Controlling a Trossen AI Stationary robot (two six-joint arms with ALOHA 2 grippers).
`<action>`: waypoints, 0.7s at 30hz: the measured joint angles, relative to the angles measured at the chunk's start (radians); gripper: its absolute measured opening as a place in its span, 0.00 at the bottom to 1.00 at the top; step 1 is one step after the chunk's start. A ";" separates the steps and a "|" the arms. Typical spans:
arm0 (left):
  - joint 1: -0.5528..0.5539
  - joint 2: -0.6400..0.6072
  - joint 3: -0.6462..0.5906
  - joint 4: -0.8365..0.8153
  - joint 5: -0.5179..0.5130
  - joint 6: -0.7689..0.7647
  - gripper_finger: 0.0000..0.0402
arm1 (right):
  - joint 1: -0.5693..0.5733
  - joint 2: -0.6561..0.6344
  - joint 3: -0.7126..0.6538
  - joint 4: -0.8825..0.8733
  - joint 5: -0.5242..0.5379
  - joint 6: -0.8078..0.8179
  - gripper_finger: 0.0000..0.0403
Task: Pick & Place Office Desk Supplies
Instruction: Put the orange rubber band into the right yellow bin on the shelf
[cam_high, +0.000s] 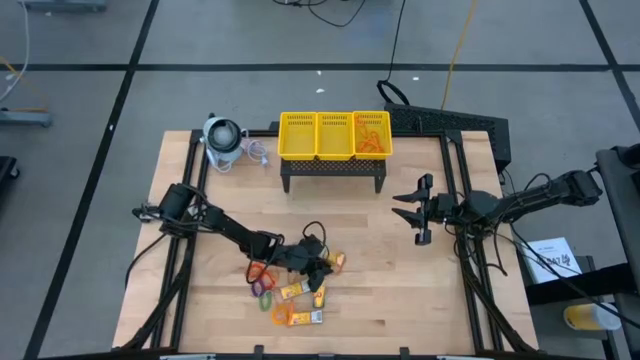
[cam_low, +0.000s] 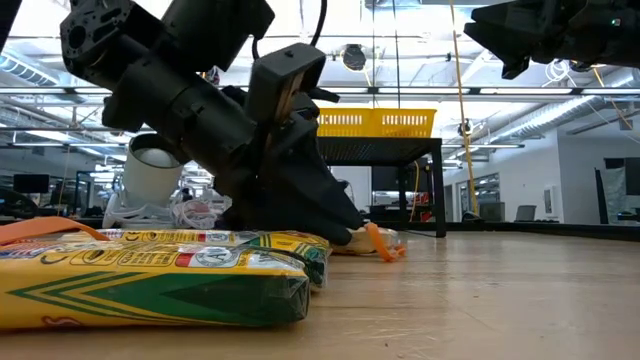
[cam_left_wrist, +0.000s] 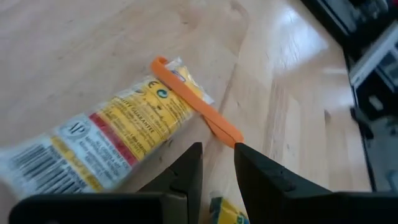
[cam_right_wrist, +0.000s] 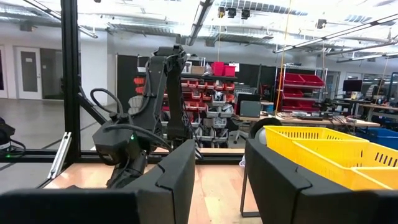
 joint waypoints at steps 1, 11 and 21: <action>0.004 0.000 0.000 0.001 0.013 0.022 0.25 | 0.000 0.000 0.000 0.000 0.000 0.000 0.32; 0.050 -0.129 -0.002 -0.021 0.182 0.201 0.25 | 0.039 0.112 0.011 -0.016 -0.078 0.022 0.32; 0.027 -0.340 -0.002 -0.061 0.123 0.441 0.25 | 0.127 0.577 0.268 -0.043 -0.076 -0.056 0.32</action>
